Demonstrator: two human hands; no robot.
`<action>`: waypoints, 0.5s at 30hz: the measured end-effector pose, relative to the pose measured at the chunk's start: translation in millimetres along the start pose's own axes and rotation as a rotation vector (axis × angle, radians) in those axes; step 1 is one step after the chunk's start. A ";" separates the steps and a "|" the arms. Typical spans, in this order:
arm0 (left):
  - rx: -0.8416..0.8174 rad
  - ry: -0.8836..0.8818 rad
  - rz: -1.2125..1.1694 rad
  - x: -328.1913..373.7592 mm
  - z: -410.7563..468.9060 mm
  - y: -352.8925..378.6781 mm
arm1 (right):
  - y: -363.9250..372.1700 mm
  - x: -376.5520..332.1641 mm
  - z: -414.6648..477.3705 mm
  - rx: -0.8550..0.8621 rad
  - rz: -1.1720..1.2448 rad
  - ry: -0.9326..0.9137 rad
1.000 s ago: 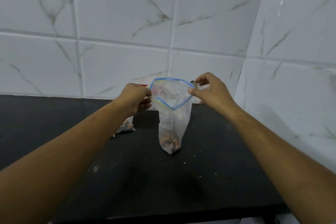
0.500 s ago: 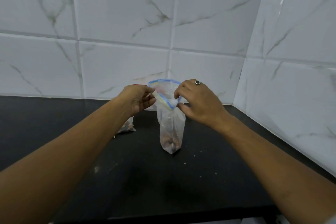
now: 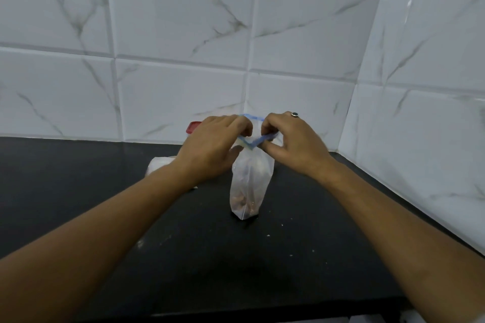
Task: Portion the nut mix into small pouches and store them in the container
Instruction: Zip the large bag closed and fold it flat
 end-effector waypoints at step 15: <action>-0.193 -0.070 -0.044 -26.5 1.0 -10.7 | -2.7 15.9 -10.6 -0.029 -0.045 -0.045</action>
Point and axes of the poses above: each hand's wrist, its own z-axis towards the middle knuckle, its own y-axis out of the palm, x = y × z, the point moved 6 cm from there along z, towards the middle knuckle, and after that the axes turned 5 degrees about -z, right-handed, at the moved point
